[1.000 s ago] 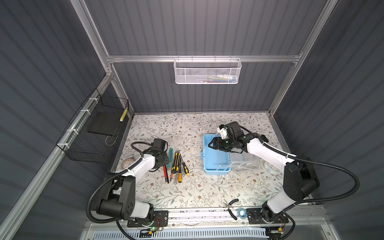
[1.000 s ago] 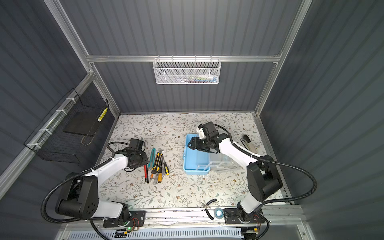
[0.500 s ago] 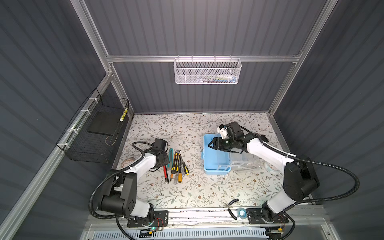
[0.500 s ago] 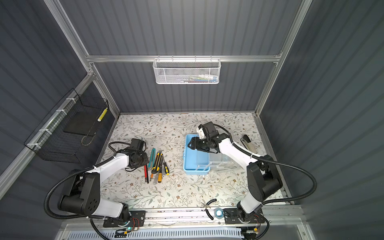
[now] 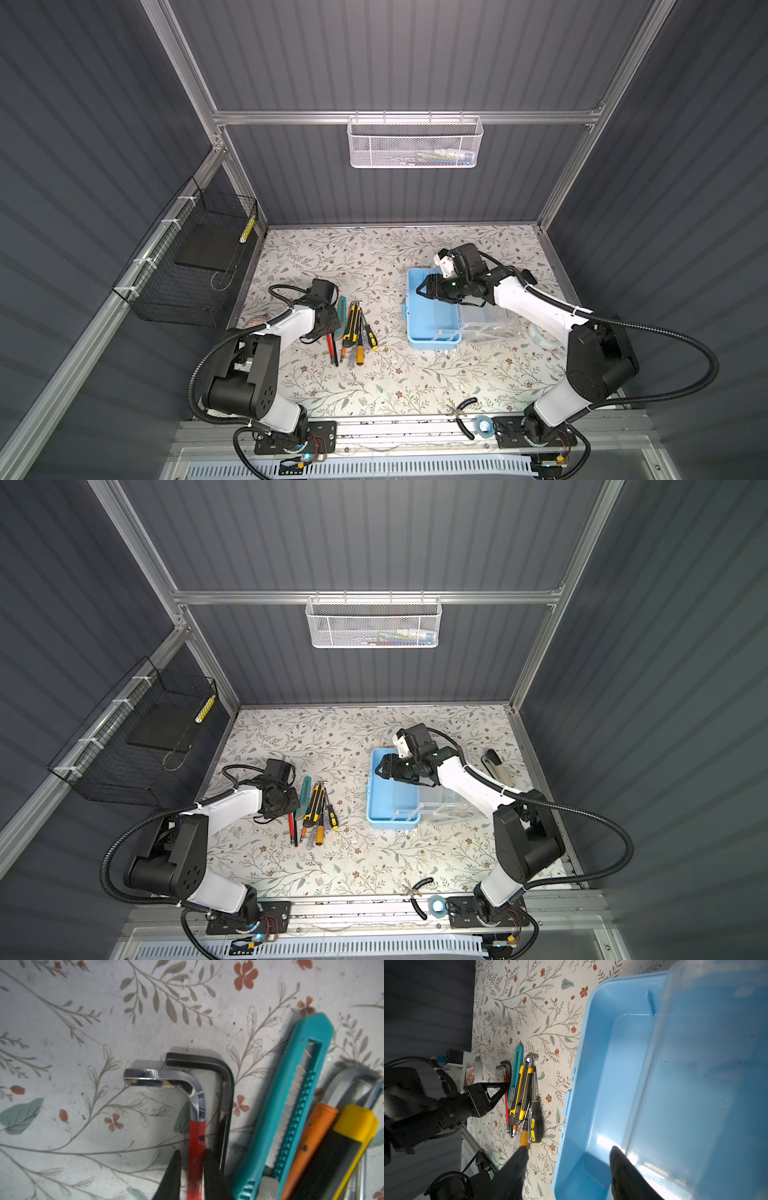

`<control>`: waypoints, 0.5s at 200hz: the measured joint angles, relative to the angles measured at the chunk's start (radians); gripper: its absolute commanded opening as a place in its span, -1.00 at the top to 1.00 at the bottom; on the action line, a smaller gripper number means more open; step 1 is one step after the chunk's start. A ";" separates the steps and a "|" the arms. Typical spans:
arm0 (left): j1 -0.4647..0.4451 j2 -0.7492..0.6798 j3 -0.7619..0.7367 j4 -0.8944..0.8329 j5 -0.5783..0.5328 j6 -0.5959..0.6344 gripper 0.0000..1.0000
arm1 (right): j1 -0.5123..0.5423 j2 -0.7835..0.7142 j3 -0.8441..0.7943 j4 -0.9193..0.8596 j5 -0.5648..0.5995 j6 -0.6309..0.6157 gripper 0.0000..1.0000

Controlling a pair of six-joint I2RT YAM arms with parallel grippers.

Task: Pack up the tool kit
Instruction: 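Close the left gripper on the red-handled hex key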

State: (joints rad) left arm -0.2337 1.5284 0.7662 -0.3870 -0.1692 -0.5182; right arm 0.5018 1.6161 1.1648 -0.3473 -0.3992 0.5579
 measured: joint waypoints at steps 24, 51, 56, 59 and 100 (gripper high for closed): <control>0.000 0.008 0.003 0.010 -0.004 0.003 0.77 | 0.000 0.007 0.000 0.008 -0.007 0.001 -0.28; 0.000 0.023 0.017 0.010 -0.009 0.018 1.00 | 0.000 0.011 -0.003 0.018 -0.016 0.003 -0.28; 0.000 0.026 0.020 0.009 -0.010 0.019 1.00 | 0.000 0.011 -0.005 0.020 -0.017 0.003 -0.28; 0.000 0.027 0.021 0.009 -0.010 0.019 1.00 | 0.000 0.011 -0.007 0.023 -0.018 0.003 -0.28; 0.000 0.024 0.026 0.006 -0.010 0.026 1.00 | 0.000 0.009 -0.025 0.055 -0.026 0.018 -0.27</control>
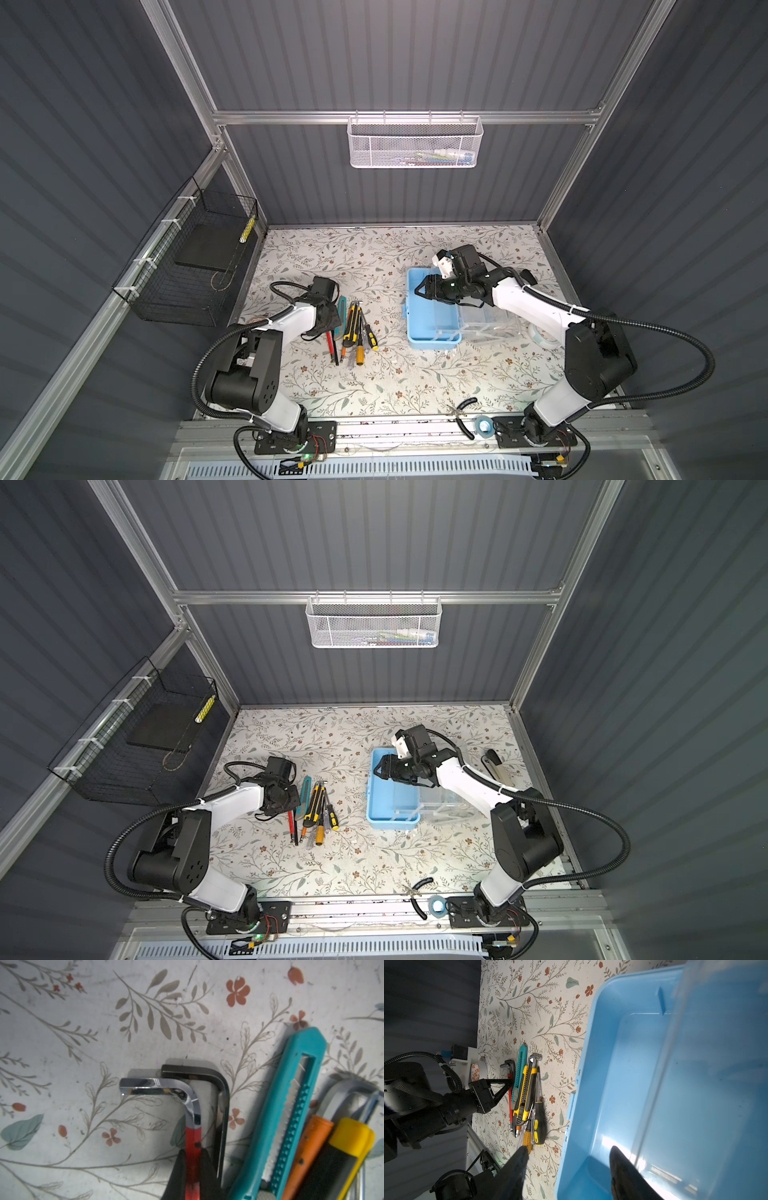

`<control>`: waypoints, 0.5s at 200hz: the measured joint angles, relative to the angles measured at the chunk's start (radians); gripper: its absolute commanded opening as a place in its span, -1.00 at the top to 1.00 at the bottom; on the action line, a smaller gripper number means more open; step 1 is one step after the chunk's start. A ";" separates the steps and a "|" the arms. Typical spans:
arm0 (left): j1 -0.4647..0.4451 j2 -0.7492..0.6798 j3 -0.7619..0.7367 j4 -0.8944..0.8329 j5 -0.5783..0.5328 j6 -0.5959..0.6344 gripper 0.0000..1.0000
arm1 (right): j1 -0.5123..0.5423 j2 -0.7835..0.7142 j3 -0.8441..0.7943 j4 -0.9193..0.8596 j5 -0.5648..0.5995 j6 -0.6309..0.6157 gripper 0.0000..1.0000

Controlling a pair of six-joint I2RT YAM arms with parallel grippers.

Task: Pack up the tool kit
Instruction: 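Close the left gripper on the red-handled hex key, then lift the hex key with the left gripper and carry it over the blue tray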

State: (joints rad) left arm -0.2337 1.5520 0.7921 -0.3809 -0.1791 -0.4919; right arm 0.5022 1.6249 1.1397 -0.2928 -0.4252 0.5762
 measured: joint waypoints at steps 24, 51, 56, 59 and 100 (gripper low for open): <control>0.000 -0.051 0.002 -0.052 0.010 0.020 1.00 | -0.002 -0.011 -0.013 0.011 -0.004 0.009 -0.27; 0.000 -0.163 0.086 -0.154 0.045 0.037 1.00 | -0.013 -0.042 -0.030 0.013 -0.017 0.027 -0.27; 0.000 -0.184 0.114 -0.167 0.058 0.037 1.00 | -0.017 -0.049 -0.032 0.013 -0.020 0.029 -0.27; 0.000 -0.195 0.129 -0.171 0.069 0.037 1.00 | -0.018 -0.054 -0.033 0.014 -0.023 0.031 -0.27; -0.035 -0.274 0.268 -0.126 0.209 -0.026 1.00 | -0.046 -0.127 -0.034 0.031 -0.059 0.054 -0.28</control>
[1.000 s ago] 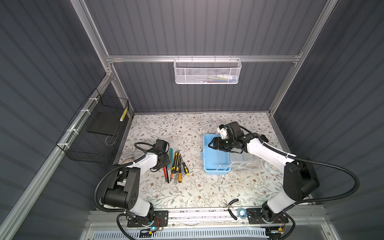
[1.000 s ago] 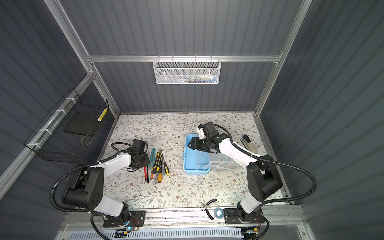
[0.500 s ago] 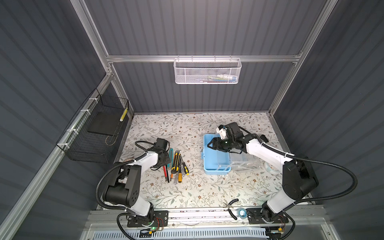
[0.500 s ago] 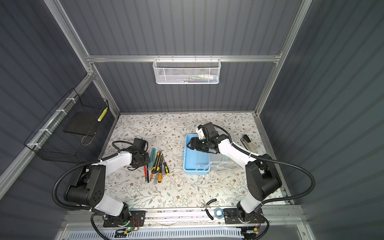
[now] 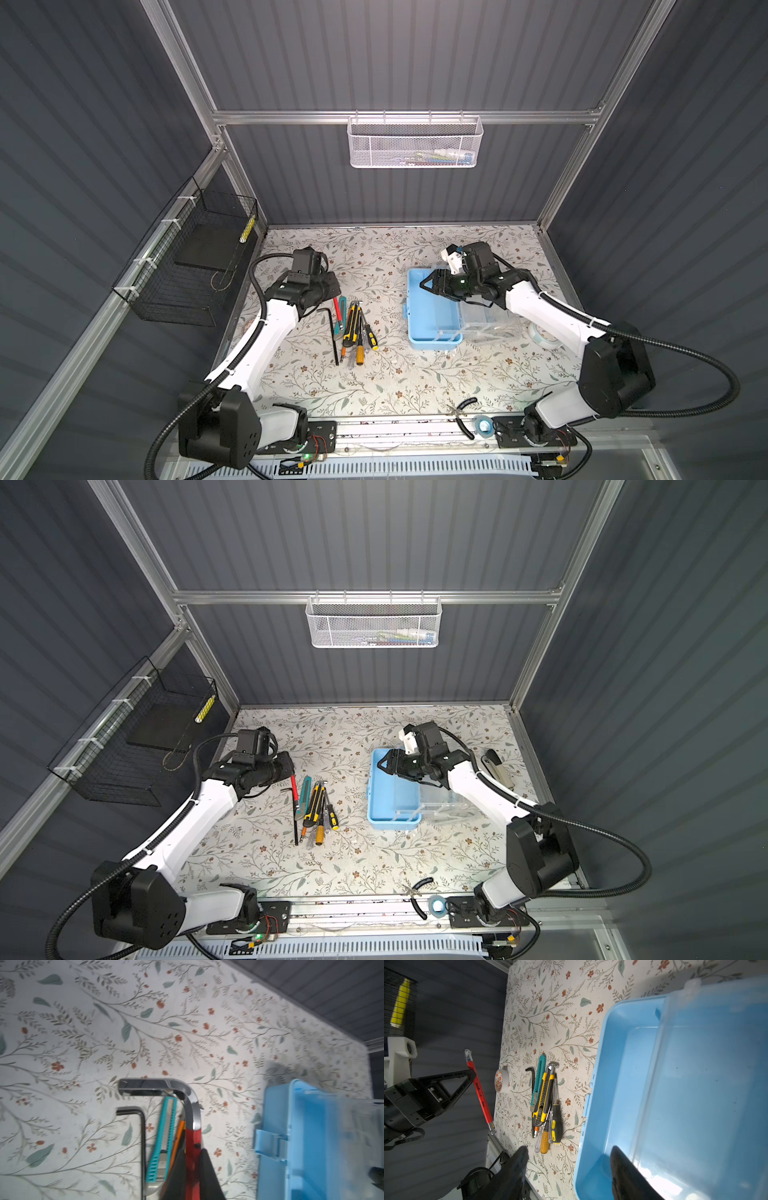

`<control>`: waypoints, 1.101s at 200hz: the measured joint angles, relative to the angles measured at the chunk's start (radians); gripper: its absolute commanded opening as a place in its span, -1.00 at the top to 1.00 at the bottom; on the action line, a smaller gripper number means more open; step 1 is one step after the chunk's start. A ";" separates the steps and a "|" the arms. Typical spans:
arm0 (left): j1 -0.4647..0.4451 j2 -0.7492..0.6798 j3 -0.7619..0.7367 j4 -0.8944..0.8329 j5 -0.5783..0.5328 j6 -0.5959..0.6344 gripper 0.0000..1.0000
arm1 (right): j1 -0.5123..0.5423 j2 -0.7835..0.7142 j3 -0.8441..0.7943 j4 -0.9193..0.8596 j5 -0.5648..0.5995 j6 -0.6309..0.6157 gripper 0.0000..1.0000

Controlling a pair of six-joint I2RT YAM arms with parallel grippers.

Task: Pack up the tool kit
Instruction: 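Lift the hex key with the left gripper and carry it over the blue tray, then lower the hex key into the blue tray with the left gripper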

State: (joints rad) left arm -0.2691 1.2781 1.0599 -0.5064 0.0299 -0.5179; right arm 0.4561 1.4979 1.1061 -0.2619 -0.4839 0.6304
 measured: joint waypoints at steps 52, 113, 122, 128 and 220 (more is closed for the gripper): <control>-0.197 0.145 0.110 0.127 0.085 -0.095 1.00 | -0.051 -0.116 0.000 0.005 -0.026 0.017 -0.30; -0.360 0.447 0.275 0.294 0.179 -0.158 1.00 | -0.111 -0.212 -0.027 0.003 -0.022 0.017 -0.30; -0.372 0.484 0.287 0.315 0.199 -0.173 1.00 | -0.116 -0.214 -0.039 0.002 -0.021 0.018 -0.30; -0.378 0.505 0.291 0.329 0.210 -0.181 1.00 | -0.117 -0.214 -0.048 0.001 -0.019 0.018 -0.30; -0.425 0.643 0.298 0.382 0.290 -0.272 0.59 | -0.132 -0.214 -0.096 0.001 -0.017 0.021 -0.33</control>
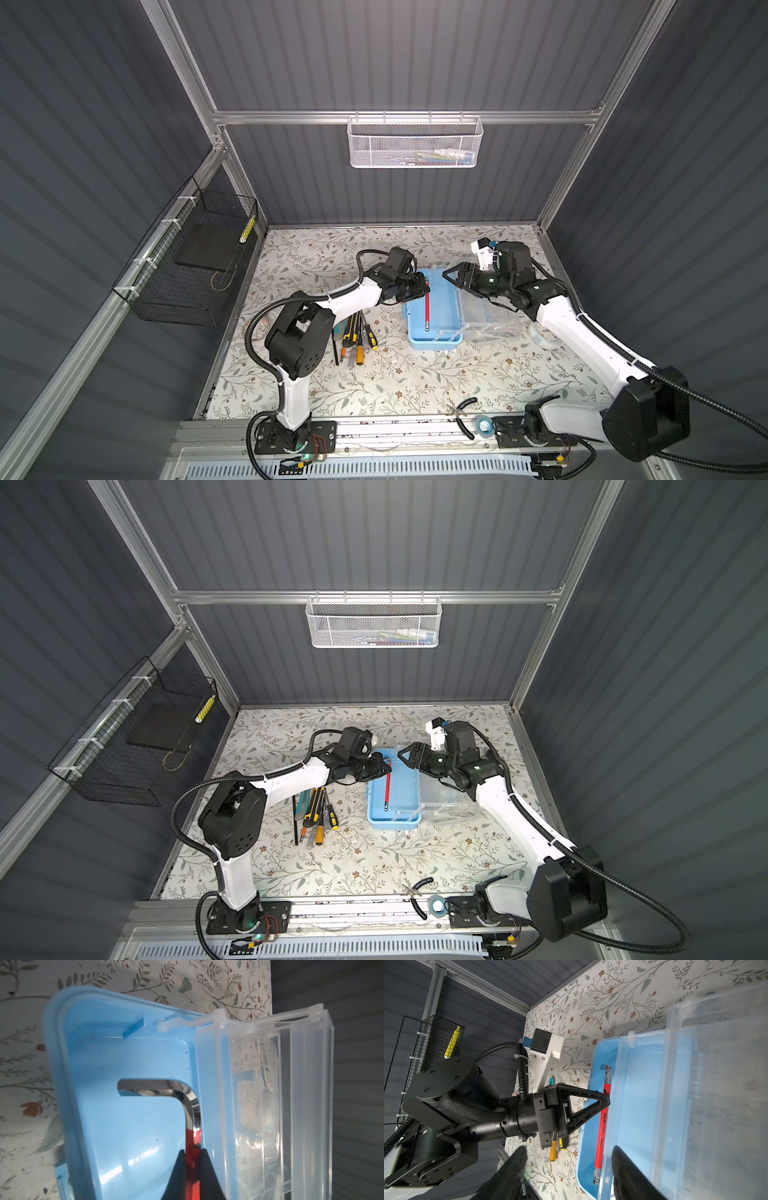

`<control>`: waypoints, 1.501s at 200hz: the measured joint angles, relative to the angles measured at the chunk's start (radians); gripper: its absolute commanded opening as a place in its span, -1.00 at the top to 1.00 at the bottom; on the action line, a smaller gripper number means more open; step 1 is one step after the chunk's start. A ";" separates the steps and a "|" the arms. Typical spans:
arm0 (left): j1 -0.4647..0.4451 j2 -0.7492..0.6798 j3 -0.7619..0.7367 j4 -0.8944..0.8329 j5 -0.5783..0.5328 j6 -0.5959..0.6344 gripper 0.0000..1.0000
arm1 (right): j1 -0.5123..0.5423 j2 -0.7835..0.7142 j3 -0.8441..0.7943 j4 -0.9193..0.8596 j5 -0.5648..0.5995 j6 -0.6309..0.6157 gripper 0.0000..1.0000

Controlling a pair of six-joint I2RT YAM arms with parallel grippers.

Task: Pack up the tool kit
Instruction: 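Lower the hex key into the blue tray with the left gripper, then open the left gripper and move it back down to the black hex key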

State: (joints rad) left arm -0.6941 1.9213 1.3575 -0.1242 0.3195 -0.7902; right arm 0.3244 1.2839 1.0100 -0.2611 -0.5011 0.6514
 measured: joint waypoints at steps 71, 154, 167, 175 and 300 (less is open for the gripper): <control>-0.001 0.018 0.003 0.027 0.014 -0.023 0.02 | -0.006 -0.005 0.000 -0.004 0.008 -0.001 -0.34; 0.041 -0.217 -0.048 -0.138 -0.222 0.159 -0.12 | -0.010 -0.038 0.034 -0.055 0.018 -0.036 -0.32; 0.078 -0.314 -0.104 -0.185 -0.305 0.183 -0.14 | -0.010 -0.044 0.034 -0.062 0.017 -0.039 -0.30; 0.101 -0.363 -0.141 -0.213 -0.350 0.193 -0.14 | -0.010 -0.047 0.034 -0.063 0.016 -0.039 -0.30; 0.385 -0.560 -0.547 -0.383 -0.485 0.210 0.08 | 0.147 0.089 0.036 -0.070 0.114 -0.031 -0.20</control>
State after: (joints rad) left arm -0.3096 1.3609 0.8104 -0.5072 -0.1658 -0.5804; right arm 0.4713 1.3727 1.0462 -0.3313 -0.3866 0.6201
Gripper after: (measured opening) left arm 0.494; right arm 0.607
